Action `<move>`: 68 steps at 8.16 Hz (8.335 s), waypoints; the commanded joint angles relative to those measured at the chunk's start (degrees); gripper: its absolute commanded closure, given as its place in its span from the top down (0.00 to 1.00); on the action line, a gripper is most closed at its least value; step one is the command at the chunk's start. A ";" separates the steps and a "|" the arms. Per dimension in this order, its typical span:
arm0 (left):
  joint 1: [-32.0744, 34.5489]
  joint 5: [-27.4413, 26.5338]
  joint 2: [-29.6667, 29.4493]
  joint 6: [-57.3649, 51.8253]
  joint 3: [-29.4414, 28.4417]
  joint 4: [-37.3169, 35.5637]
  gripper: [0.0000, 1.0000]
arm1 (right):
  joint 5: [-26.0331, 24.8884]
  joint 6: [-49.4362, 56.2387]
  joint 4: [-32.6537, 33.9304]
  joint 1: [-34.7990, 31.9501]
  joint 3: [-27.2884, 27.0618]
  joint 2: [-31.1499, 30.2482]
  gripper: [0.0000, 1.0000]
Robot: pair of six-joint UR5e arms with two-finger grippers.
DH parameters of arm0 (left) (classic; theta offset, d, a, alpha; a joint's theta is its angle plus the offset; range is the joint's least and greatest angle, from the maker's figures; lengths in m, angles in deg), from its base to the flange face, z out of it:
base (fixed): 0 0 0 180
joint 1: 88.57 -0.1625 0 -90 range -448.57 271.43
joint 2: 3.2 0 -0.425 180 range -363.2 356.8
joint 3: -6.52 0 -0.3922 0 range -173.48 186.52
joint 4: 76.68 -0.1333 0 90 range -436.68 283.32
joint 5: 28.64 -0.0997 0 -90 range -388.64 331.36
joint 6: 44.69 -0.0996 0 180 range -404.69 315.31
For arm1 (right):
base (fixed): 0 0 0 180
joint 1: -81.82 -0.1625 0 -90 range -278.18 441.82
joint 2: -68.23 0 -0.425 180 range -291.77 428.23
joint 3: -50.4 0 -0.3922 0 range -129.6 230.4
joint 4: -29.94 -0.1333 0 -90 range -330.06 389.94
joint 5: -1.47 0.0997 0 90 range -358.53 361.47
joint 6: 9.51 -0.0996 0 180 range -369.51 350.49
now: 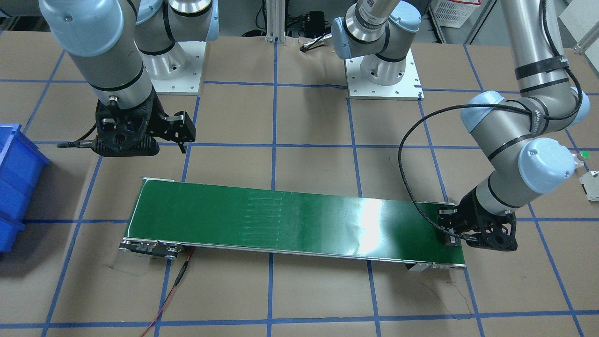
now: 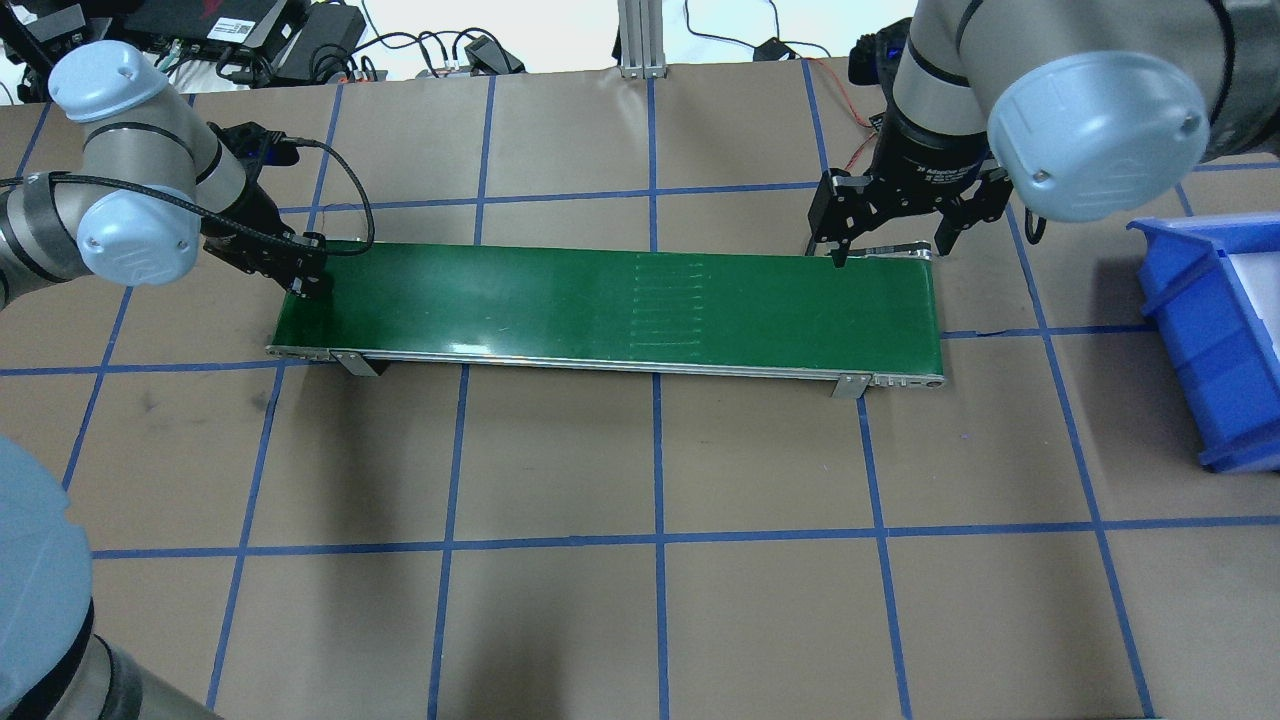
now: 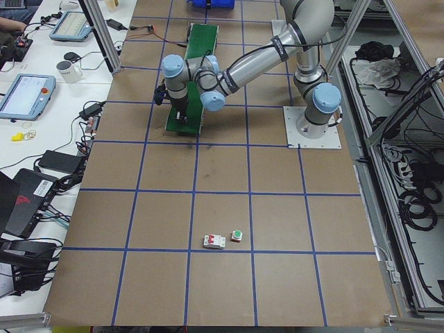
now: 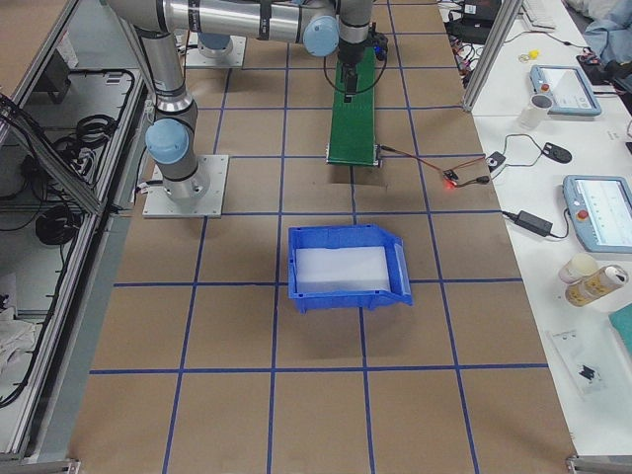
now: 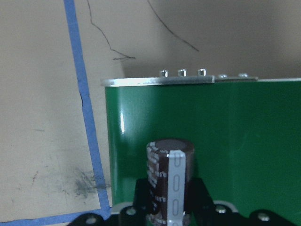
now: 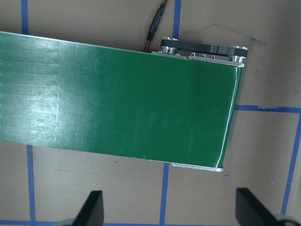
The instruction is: Move capacitor from left to right
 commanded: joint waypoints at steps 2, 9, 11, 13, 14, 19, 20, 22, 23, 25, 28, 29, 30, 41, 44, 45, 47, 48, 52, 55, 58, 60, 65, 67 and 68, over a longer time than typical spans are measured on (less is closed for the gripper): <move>3.80 -0.46 4.09 5.68 -0.24 2.20 1.00 | 1.17 -0.26 4.59 3.10 -1.34 5.78 1.00; 4.16 -2.93 16.94 10.59 -0.41 14.08 1.00 | 11.37 0.62 19.87 7.51 -12.51 6.31 0.99; 5.30 -2.93 17.55 11.40 -0.33 14.78 1.00 | 14.37 0.62 24.60 7.51 -14.00 6.49 0.99; 5.39 -6.76 19.31 11.84 -0.33 15.84 1.00 | 14.55 3.32 26.38 7.51 -15.06 6.84 1.00; 5.48 -7.14 19.40 11.84 -0.24 16.02 1.00 | 14.55 6.56 26.38 7.51 -15.06 7.36 1.00; 6.44 -1.65 19.14 13.15 -0.32 16.64 1.00 | 13.67 7.91 24.90 7.68 -14.89 8.42 1.00; 7.58 -0.74 18.88 16.64 -0.33 16.72 1.00 | 13.93 7.91 24.71 7.68 -14.97 8.51 1.00; 8.73 -0.91 18.88 18.61 -0.24 16.64 1.00 | 13.93 7.91 24.71 7.68 -14.97 8.51 1.00; 8.82 -0.99 18.88 18.61 -0.24 16.72 1.00 | 13.93 7.91 24.63 7.68 -14.97 8.60 1.00; 9.26 -0.12 18.09 19.22 -0.24 15.93 1.00 | 14.02 7.91 24.63 7.68 -14.97 8.60 1.00; 9.44 -0.73 18.18 19.23 -0.24 15.93 1.00 | 14.28 8.00 24.71 7.68 -14.97 8.69 1.00; 9.44 -0.73 18.18 19.23 -0.15 15.93 1.00 | 14.28 8.09 24.71 7.68 -14.89 8.78 1.00; 9.44 -0.82 18.09 19.23 -0.15 15.93 1.00 | 14.46 8.18 24.63 7.77 -14.89 9.39 1.00; 9.44 -1.08 18.44 19.23 -0.24 16.02 1.00 | 17.80 3.98 25.33 8.30 -14.62 9.65 0.98; 9.44 -1.17 18.44 19.23 -0.15 16.20 1.00 | 18.33 0.37 25.24 8.13 -14.27 9.65 0.98; 9.44 -1.17 18.44 19.14 -0.15 16.28 1.00 | 18.50 -0.69 25.15 8.04 -14.27 9.65 0.97; 9.44 -1.08 18.44 19.14 -0.24 16.02 1.00 | 18.59 -2.72 25.24 7.86 -14.18 9.74 0.96; 9.44 -0.99 18.44 19.14 -0.15 16.02 1.00 | 18.59 -3.24 25.24 7.69 -14.18 9.74 0.94; 9.44 -1.26 18.35 18.96 -0.15 15.93 1.00 | 18.42 -8.07 26.11 4.88 -13.48 10.09 0.92; 9.44 -1.34 18.44 18.87 -0.15 16.02 1.00 | 17.36 -7.82 26.12 4.87 -13.39 10.36 0.88; 9.44 -1.26 18.35 18.96 -0.15 15.84 1.00 | 13.07 -4.94 25.94 4.87 -13.39 10.45 0.65; 9.44 -1.26 18.53 18.96 -0.24 15.93 1.00 | 7.90 1.02 25.77 4.87 -12.52 10.36 0.50; 9.44 -1.26 18.88 18.87 -0.24 16.20 1.00 | -0.74 8.87 22.98 6.18 -7.18 9.48 0.04; 9.44 -1.34 18.88 18.96 -0.24 16.20 1.00 | -1.54 12.19 15.61 13.18 -2.60 7.73 0.03; 9.44 -1.34 18.97 18.96 -0.32 16.11 1.00 | -1.54 20.31 13.92 18.53 -2.41 6.42 0.03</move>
